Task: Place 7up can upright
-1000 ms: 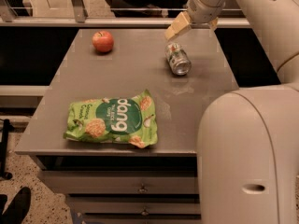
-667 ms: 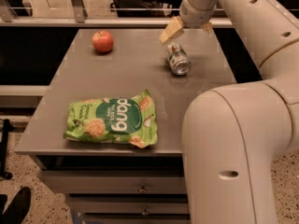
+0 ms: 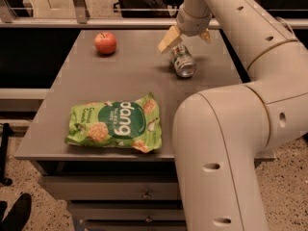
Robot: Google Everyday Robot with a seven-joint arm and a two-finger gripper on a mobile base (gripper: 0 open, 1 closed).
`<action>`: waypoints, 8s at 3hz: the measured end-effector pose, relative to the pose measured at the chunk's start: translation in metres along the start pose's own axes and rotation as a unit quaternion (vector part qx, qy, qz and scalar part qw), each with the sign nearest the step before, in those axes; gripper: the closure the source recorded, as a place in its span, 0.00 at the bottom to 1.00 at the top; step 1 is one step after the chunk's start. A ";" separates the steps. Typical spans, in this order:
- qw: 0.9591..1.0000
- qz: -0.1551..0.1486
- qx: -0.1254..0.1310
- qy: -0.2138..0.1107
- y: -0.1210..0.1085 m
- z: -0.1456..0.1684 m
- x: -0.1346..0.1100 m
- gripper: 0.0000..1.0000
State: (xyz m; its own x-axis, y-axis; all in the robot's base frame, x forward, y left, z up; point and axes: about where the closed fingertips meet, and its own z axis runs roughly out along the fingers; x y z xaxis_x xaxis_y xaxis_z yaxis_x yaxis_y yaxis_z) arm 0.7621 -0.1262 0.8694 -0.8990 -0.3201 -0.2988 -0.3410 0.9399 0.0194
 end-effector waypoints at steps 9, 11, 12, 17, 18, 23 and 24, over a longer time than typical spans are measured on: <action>0.810 -0.210 -0.187 -0.514 -0.004 -0.164 -0.021 1.00; 0.754 -0.260 -0.215 -0.564 0.033 -0.181 -0.026 1.00; 0.722 -0.305 -0.233 -0.576 0.040 -0.173 -0.018 1.00; 0.678 -0.374 -0.256 -0.579 0.030 -0.122 0.039 1.00; 0.674 -0.352 -0.265 -0.593 0.015 -0.109 0.057 1.00; 0.675 -0.302 -0.276 -0.614 -0.024 -0.065 0.084 0.18; 0.689 -0.309 -0.277 -0.594 -0.026 -0.063 0.090 0.00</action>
Offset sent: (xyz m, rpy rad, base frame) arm -0.0018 0.0072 -0.0135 -0.0157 0.0810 0.0027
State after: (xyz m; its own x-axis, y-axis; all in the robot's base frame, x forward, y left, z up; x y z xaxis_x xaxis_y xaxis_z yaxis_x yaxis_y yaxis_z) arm 0.6733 -0.1869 0.9020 0.2117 -0.0063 -0.9773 -0.9062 0.3734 -0.1987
